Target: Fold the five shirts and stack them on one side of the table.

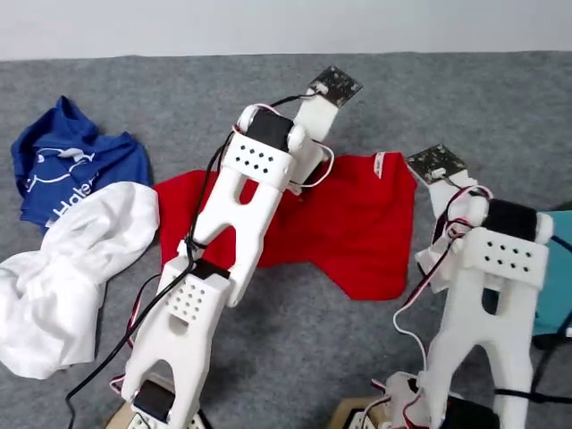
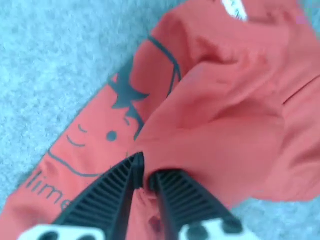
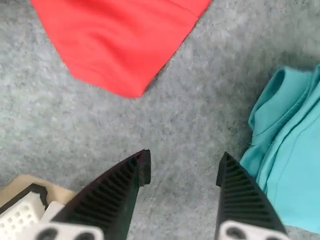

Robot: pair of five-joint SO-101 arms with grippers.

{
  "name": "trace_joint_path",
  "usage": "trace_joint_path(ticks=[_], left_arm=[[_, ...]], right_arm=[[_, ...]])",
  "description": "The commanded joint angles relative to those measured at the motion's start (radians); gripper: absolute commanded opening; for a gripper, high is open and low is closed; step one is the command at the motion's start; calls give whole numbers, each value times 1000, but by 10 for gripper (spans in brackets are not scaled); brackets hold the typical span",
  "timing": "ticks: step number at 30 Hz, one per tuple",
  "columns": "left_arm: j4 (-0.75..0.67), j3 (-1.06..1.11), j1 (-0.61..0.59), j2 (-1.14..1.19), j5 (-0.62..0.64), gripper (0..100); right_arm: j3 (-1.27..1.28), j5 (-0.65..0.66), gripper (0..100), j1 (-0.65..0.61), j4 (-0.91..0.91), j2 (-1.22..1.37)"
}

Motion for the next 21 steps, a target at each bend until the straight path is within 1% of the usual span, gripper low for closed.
trace_joint_path(ticks=[1, 4, 7, 11, 14, 17, 21], left_arm=[[26, -70, 9, -28, 26, 52], [26, -117, 3, -28, 61, 96], [26, -162, 3, -28, 69, 125], [29, -239, 8, -35, 69, 129], [29, -243, 12, -104, 69, 129], [29, -180, 12, -207, 69, 128], [28, 24, 12, -361, 69, 127]], right_arm=[[-3, -6, 230, -10, -27, -24], [-3, -5, 230, -8, -28, -24], [-3, -5, 230, -8, -41, -22], [25, -5, 230, -7, -88, -22], [52, -5, 230, -7, -111, -22], [68, -5, 230, -7, -113, -22], [68, -5, 230, -7, -113, -22]])
